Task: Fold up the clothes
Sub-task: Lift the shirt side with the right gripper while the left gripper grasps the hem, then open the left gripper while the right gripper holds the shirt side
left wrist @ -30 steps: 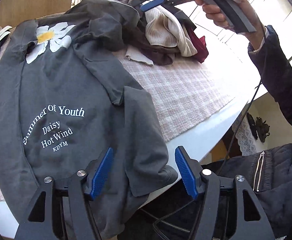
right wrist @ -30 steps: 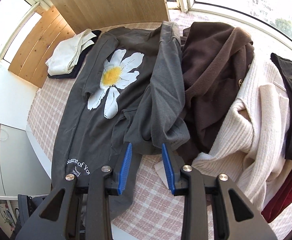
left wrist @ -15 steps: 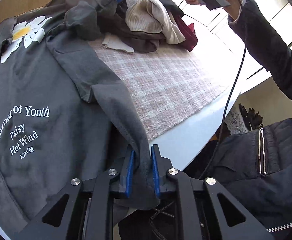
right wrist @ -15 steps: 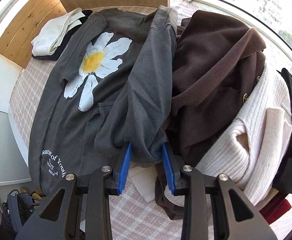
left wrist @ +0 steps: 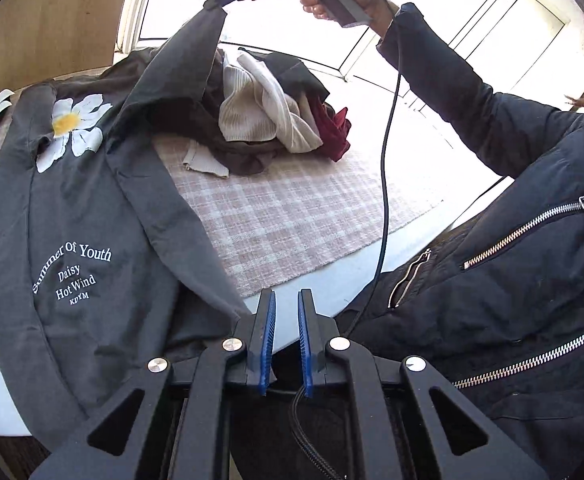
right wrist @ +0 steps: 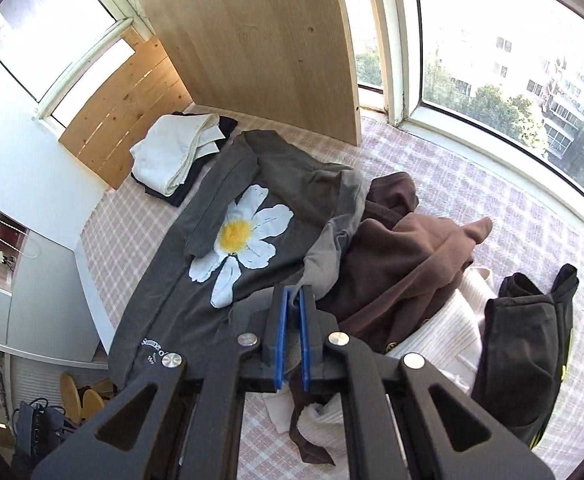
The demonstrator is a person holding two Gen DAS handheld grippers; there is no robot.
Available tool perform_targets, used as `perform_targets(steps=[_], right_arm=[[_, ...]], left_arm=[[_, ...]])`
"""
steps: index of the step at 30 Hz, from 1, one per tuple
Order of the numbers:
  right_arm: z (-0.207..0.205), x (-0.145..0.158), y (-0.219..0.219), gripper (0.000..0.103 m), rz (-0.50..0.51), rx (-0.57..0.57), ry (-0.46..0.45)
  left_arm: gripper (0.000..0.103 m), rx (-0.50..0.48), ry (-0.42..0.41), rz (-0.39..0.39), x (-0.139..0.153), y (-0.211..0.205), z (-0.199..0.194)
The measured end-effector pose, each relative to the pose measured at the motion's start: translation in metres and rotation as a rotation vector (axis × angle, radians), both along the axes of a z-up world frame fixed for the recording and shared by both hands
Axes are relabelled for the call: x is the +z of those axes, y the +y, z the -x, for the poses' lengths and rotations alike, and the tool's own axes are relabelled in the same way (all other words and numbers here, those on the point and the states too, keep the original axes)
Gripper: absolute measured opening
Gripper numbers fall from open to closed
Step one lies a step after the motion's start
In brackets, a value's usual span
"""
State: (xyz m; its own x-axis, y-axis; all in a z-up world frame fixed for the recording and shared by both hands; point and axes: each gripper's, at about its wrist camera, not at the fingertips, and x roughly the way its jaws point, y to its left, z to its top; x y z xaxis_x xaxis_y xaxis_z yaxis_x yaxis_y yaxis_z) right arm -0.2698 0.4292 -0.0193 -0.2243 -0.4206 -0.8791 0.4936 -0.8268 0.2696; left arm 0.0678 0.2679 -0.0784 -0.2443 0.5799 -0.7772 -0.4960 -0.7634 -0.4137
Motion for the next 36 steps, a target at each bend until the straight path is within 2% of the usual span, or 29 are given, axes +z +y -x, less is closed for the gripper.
perform_targets(steps=[2,5,7,8,10,11,13,14,15,16,22,29,31,34,36], right_arm=[[0.003,-0.003,0.0,0.006,-0.043,0.012,0.009],[0.005,-0.021,0.001,0.006,-0.069,0.025,-0.015],[0.008,-0.035,0.002,0.006,-0.069,0.025,-0.046],[0.009,-0.041,0.003,0.006,-0.07,0.025,-0.06],[0.009,-0.05,0.002,0.006,-0.071,0.031,-0.077],[0.009,-0.053,0.001,0.006,-0.071,0.036,-0.083],[0.008,-0.056,0.0,0.006,-0.07,0.046,-0.088],[0.008,-0.058,-0.001,0.006,-0.069,0.05,-0.088],[0.008,-0.059,-0.002,0.006,-0.069,0.051,-0.088],[0.008,-0.059,-0.002,0.006,-0.068,0.05,-0.087],[0.013,-0.06,0.002,0.006,-0.068,0.031,-0.068],[0.021,-0.039,0.0,0.005,-0.075,0.023,-0.02],[0.023,-0.033,0.0,0.005,-0.077,0.021,-0.007],[0.025,-0.029,-0.003,0.005,-0.089,0.026,0.006],[0.021,-0.043,-0.006,0.005,-0.109,0.039,-0.022]], left_arm=[[0.019,0.04,-0.028,0.058,-0.02,0.004,-0.006],[0.024,0.092,-0.078,0.134,-0.051,0.01,-0.014],[0.032,0.115,-0.103,0.13,-0.056,0.013,-0.019],[0.041,0.12,-0.091,0.139,-0.053,0.016,-0.021],[0.05,0.117,-0.049,0.185,-0.047,0.023,-0.025],[0.05,0.11,-0.041,0.192,-0.047,0.027,-0.024],[0.044,0.084,-0.076,0.197,-0.059,0.033,-0.018],[0.027,0.071,-0.092,0.203,-0.065,0.037,-0.015],[0.018,0.06,-0.093,0.236,-0.071,0.04,-0.014],[0.008,0.069,-0.08,0.228,-0.061,0.038,-0.016],[0.007,0.122,-0.001,0.181,-0.004,0.029,-0.03],[0.007,0.183,0.087,0.12,0.061,0.019,-0.046],[0.008,0.163,0.012,0.018,0.042,0.027,-0.039],[0.007,0.076,-0.109,0.049,-0.014,0.056,-0.041],[0.007,0.048,-0.179,0.036,-0.043,0.066,-0.043]])
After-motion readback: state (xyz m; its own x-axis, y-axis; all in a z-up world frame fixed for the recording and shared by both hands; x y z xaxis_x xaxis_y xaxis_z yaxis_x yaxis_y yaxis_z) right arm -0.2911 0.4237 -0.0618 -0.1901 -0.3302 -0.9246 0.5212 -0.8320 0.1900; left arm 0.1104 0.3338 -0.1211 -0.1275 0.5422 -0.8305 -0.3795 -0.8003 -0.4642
